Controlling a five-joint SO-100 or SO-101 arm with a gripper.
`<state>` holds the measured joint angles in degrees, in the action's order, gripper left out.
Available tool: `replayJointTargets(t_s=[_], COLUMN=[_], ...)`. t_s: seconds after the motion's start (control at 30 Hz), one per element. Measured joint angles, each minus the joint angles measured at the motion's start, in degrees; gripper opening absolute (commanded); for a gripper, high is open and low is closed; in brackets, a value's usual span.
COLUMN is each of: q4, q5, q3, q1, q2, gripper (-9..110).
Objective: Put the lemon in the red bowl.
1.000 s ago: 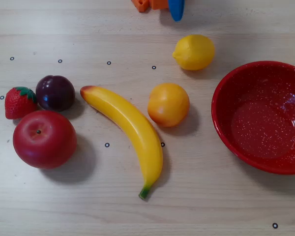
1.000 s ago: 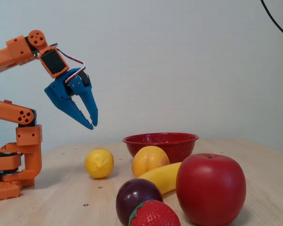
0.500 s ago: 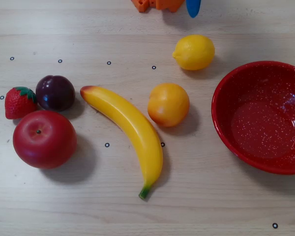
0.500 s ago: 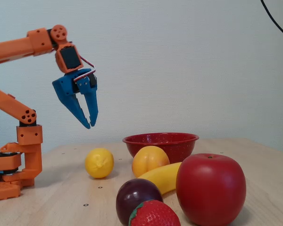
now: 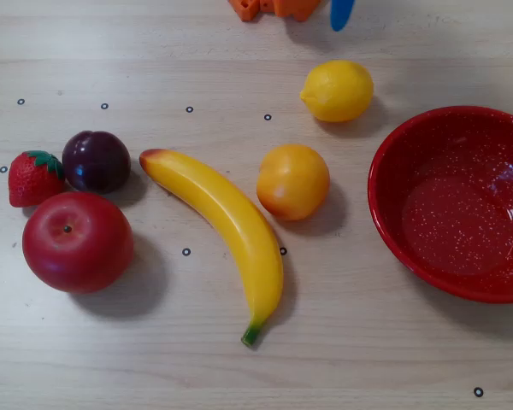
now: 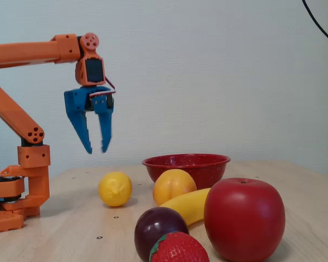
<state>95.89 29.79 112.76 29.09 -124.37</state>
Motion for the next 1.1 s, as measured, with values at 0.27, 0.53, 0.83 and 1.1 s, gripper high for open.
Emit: replayJointTargets(t_s=[0.27,0.53,0.83,1.1], q4=[5.71,6.50,6.33,2.55], q5=[0.35,0.44,1.67,1.67], q3=[-1.32,-1.32,-1.32,-1.32], q1=[0.62,5.27,8.00,7.82], q2=[6.94,11.43,17.75,23.82], gripper=[42,58,66,71])
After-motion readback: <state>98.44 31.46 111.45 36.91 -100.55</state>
